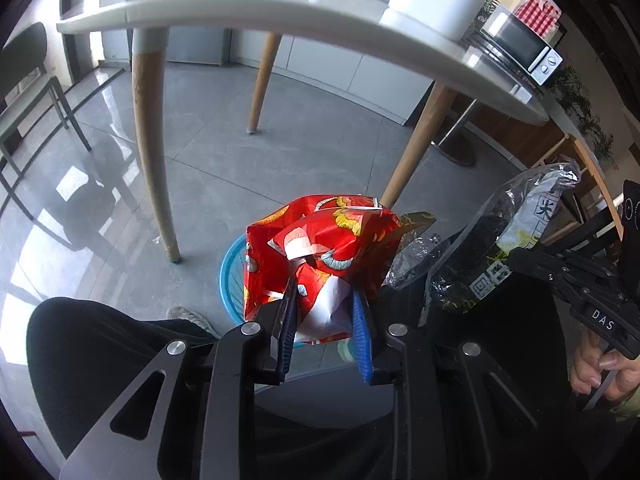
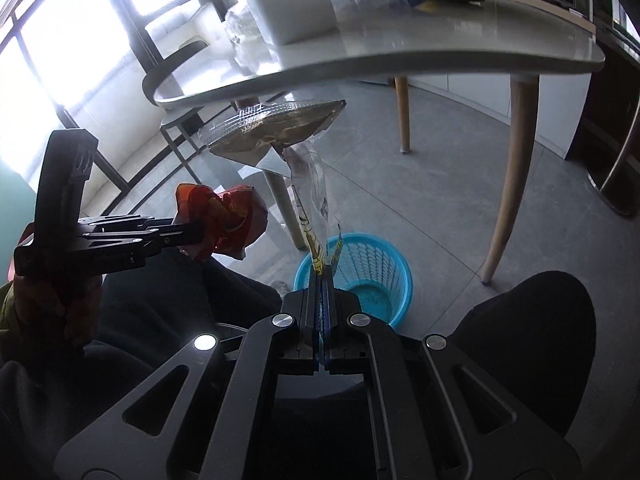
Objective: Collect trash
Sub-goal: 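Carry both bags down over the blue wastebasket and open both tools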
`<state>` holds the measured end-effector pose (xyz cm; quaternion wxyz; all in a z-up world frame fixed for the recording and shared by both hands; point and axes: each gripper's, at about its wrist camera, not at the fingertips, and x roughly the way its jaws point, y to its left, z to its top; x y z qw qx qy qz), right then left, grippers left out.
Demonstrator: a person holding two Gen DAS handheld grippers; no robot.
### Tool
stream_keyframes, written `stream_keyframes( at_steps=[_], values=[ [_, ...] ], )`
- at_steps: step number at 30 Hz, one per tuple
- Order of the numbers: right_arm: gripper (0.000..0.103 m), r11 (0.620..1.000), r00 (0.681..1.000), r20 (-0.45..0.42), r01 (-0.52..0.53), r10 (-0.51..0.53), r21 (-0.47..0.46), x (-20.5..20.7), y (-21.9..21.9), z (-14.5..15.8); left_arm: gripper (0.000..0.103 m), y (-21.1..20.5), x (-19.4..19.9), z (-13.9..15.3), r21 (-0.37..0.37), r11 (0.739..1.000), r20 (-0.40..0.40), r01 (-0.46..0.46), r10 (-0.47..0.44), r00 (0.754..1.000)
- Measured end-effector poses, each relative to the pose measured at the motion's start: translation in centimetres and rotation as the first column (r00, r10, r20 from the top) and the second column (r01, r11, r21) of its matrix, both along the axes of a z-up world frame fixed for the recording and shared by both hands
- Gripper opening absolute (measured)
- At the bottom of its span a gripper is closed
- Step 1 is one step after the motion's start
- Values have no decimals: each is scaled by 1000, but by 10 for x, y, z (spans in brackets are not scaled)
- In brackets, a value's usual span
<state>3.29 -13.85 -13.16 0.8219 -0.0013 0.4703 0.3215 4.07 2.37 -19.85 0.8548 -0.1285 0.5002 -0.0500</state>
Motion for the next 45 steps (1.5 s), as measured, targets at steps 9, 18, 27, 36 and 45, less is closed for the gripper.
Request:
stream_keyframes(
  at_steps=[9,18,27,36,45],
  values=[
    [1,996,998,-63,-3,-3,-93,34,33,-49,24,14,24,-46,-33,997,-80,-67,64,995],
    [1,992,984,-180,-14,-9,-126,66,67,-99,24,18,47,-70,-65,989,-159,-134,122,980],
    [1,984,955,-289,9,-61,-177,95,91,-157,24,27,79,-110,-119,973,-275,-198,160,948],
    [1,979,897,-417,71,-146,-190,127,99,-222,24,22,105,-149,-59,979,-353,-195,162,921],
    [1,968,847,-491,95,-202,-233,142,101,-268,24,22,123,-180,-43,986,-441,-161,126,889]
  ],
)
